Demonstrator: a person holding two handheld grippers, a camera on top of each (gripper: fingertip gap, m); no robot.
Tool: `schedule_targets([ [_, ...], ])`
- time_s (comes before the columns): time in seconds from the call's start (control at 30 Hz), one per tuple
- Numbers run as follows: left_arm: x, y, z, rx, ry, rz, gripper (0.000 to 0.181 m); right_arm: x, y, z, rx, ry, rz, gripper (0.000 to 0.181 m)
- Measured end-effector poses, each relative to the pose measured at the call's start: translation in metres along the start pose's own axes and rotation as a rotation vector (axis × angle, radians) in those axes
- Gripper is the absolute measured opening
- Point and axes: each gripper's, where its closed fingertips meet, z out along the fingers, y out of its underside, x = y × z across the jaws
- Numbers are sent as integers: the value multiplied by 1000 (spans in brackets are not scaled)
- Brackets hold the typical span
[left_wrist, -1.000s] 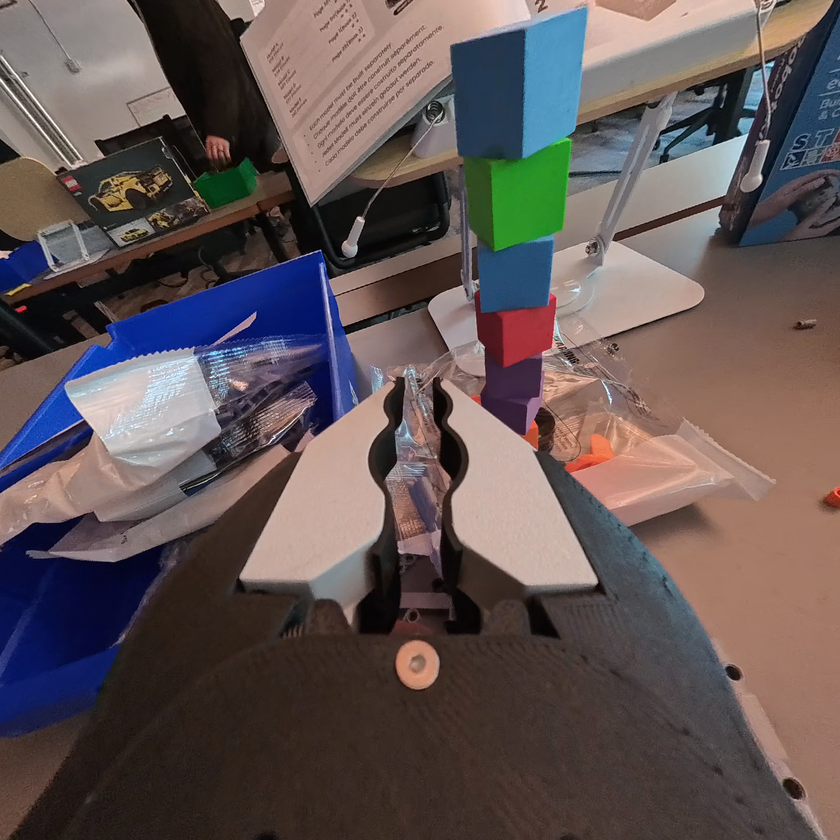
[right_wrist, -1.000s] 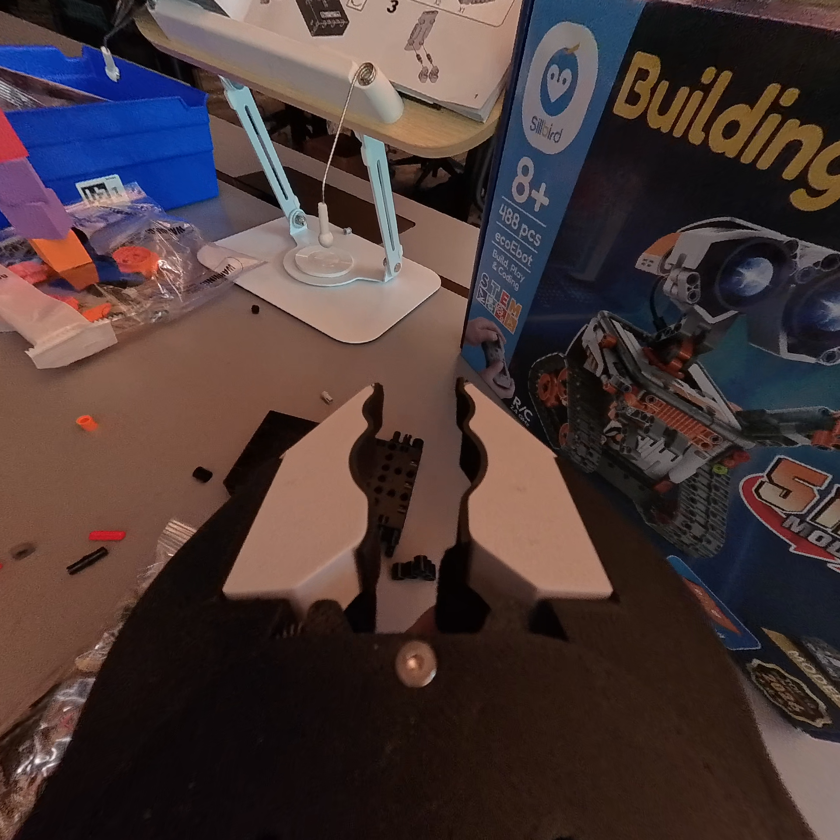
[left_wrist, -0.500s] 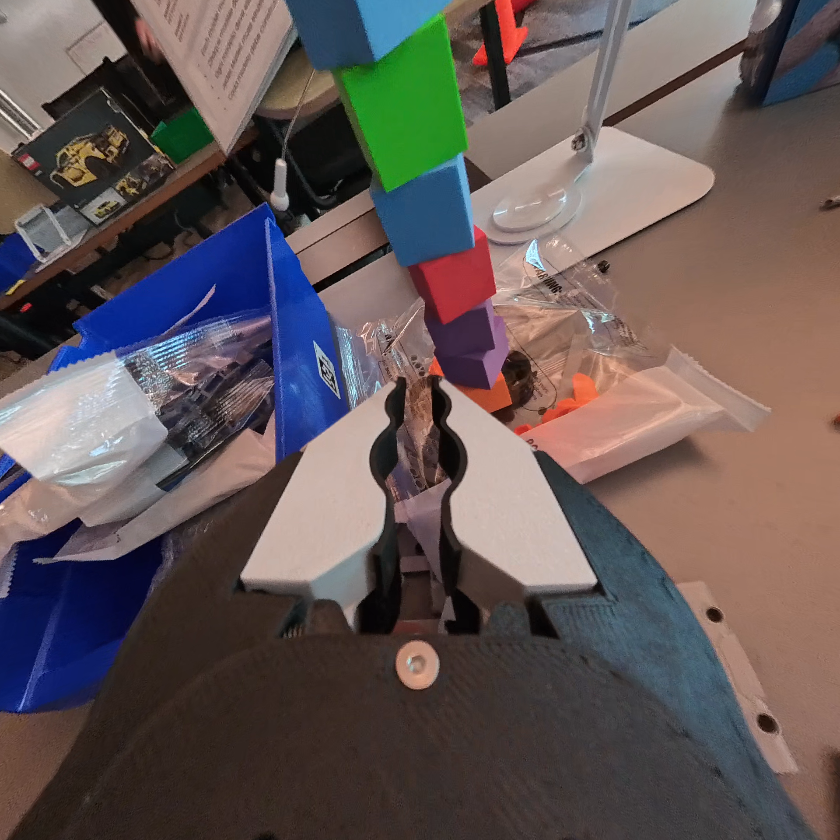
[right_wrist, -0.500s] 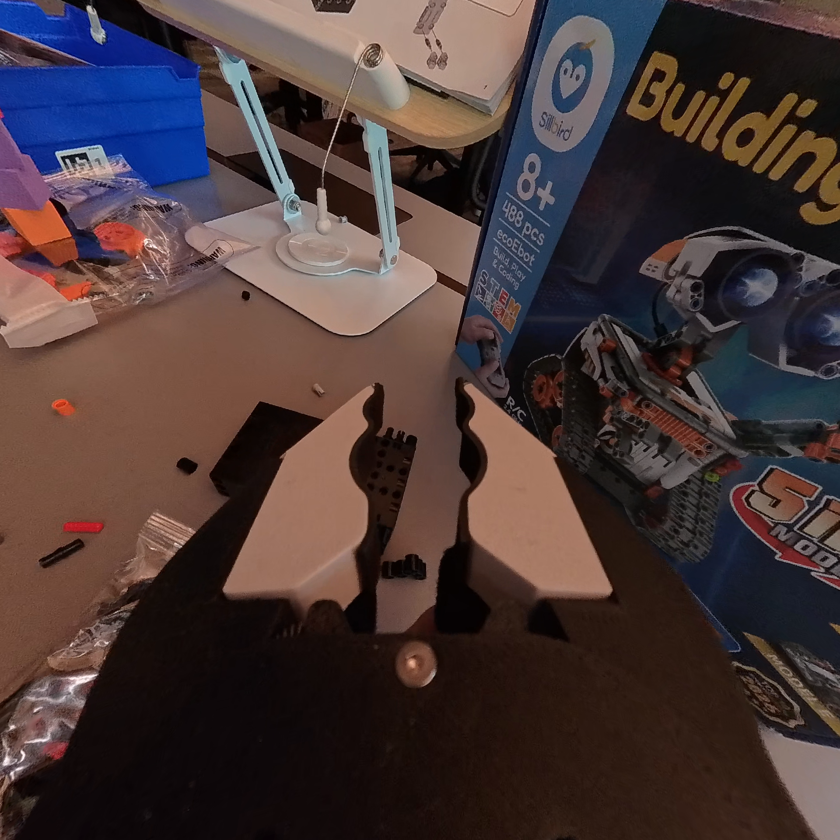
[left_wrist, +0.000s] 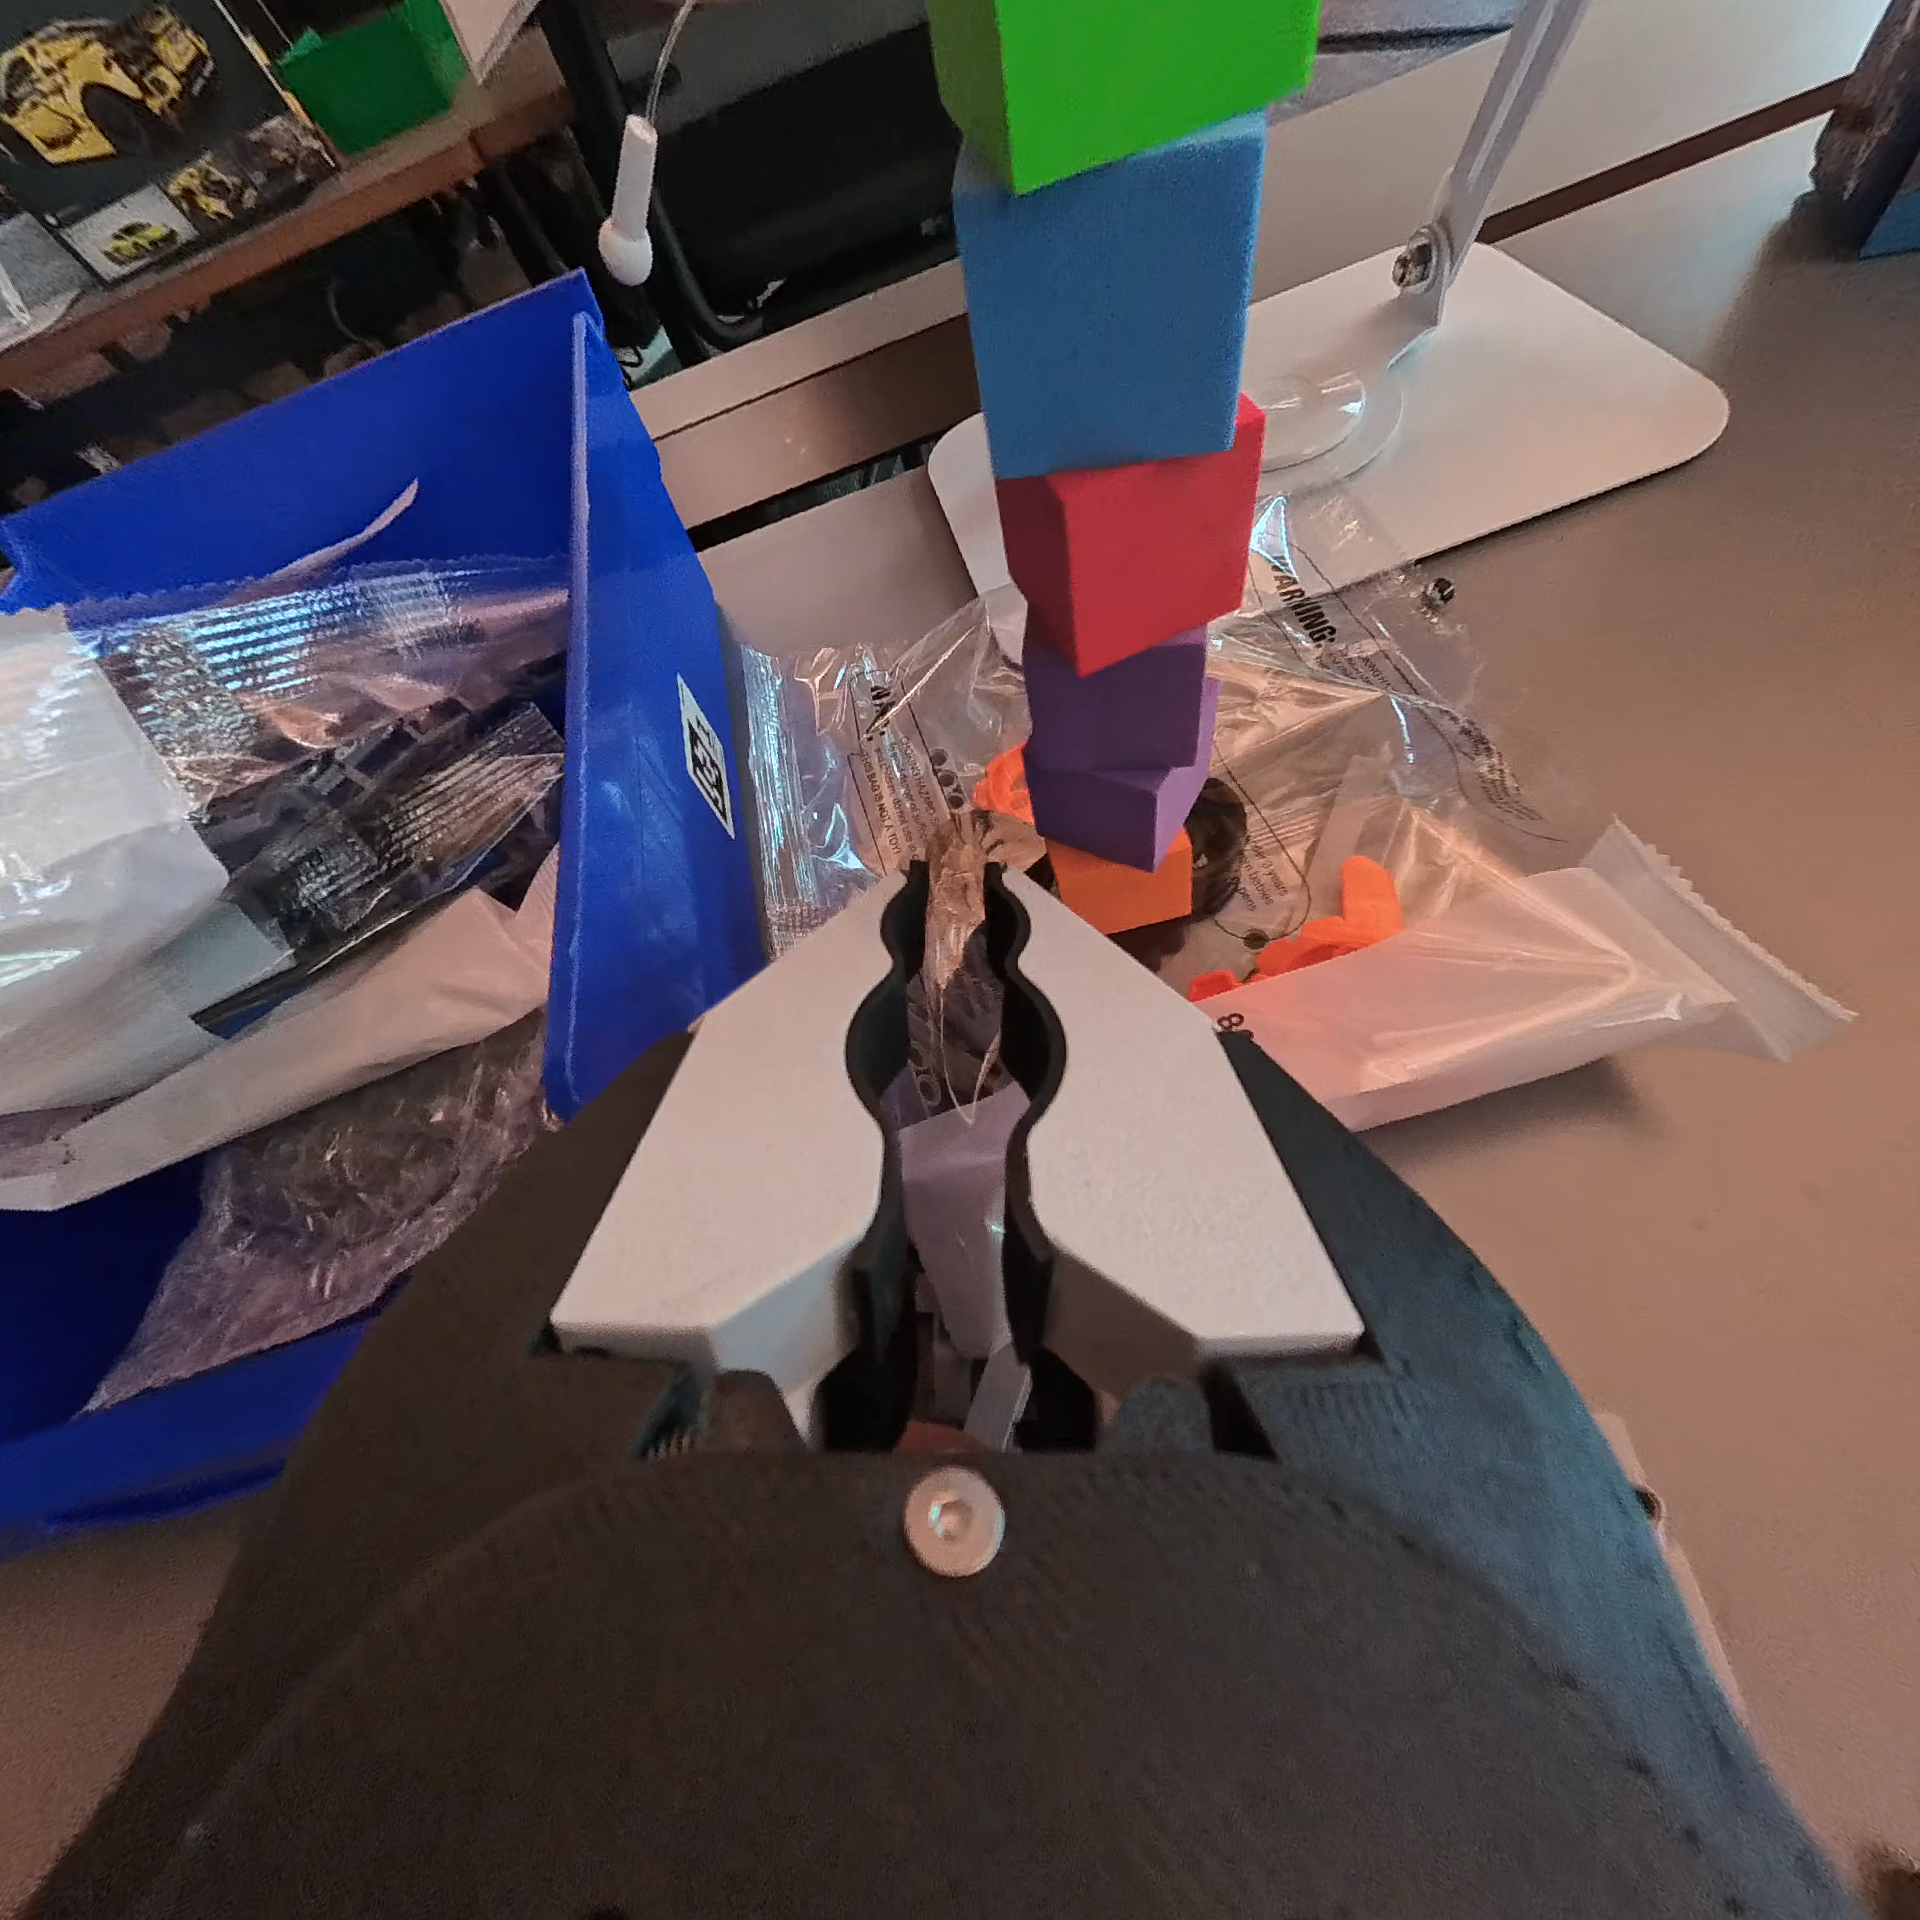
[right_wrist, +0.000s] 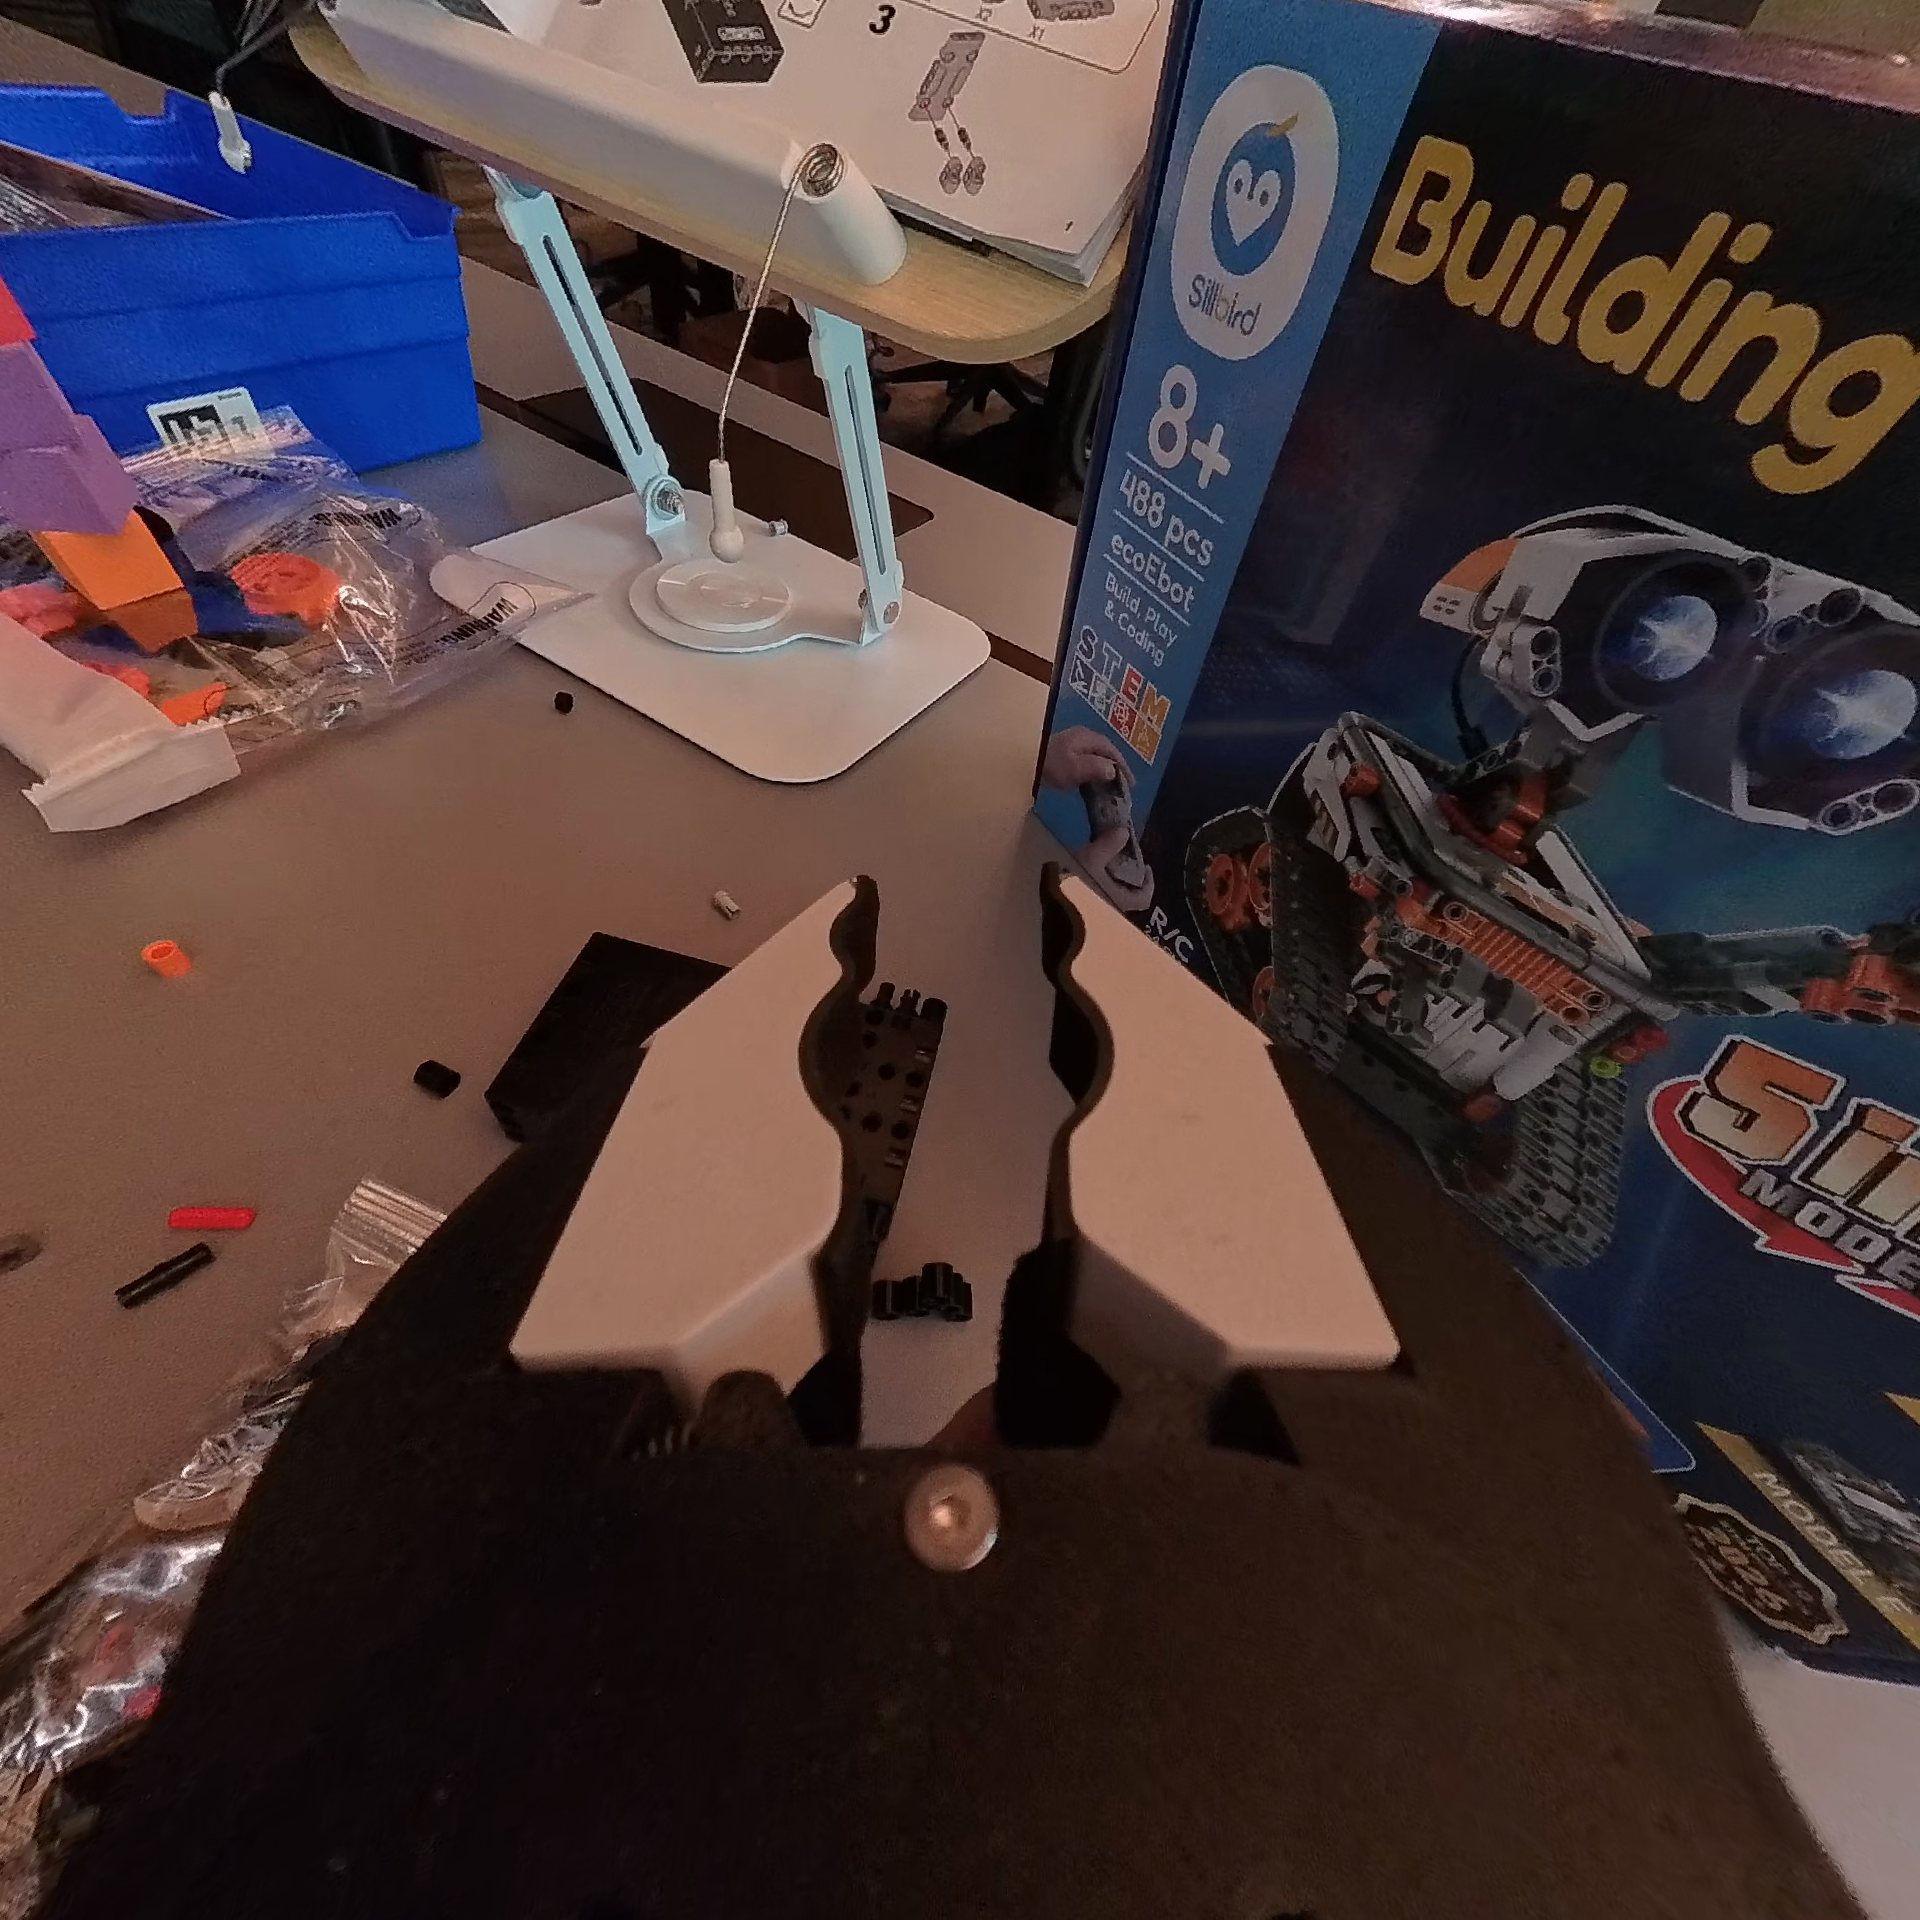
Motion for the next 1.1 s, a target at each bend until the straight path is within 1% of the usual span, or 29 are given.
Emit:
schedule_targets([
  [0.17,4,2,6,-21,4,2,8,1,1,0,-4,2,5,31],
  [0.23,2,1,7,-25,-16,7,8,1,1,0,-5,1,7,31],
  [0.43,-8,-11,0,22,-59,-48,2,2,1,0,-6,1,11,31],
  [0.57,-4,-1,10,-56,-55,-35,3,2,1,0,-6,0,14,31],
  [0.63,0,2,16,-95,-59,1,1,1,1,0,-6,0,12,31],
  [0.77,20,-11,17,-67,-32,132,0,2,0,-1,-2,3,14,31],
  [0.83,24,-14,16,-51,-36,168,0,4,0,-1,0,4,19,31],
  [1.1,32,-27,7,41,11,162,1,10,1,-3,-6,21,44,31],
])
